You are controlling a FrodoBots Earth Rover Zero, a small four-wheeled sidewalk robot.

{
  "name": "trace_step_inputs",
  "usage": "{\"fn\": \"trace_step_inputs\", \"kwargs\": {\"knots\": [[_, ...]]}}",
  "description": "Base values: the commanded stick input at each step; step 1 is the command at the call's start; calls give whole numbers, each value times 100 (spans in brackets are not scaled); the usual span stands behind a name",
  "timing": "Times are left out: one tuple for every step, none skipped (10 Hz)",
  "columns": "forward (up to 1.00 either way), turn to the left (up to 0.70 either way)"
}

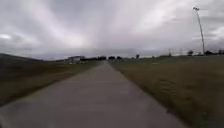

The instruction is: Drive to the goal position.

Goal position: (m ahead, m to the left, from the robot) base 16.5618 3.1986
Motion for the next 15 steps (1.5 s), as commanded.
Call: {"fn": "trace_step_inputs", "kwargs": {"knots": [[70,0],[70,0],[70,0],[70,0],[70,0],[70,0],[70,0],[70,0],[70,0],[70,0],[70,0],[70,0],[70,0],[70,0],[70,0]]}}
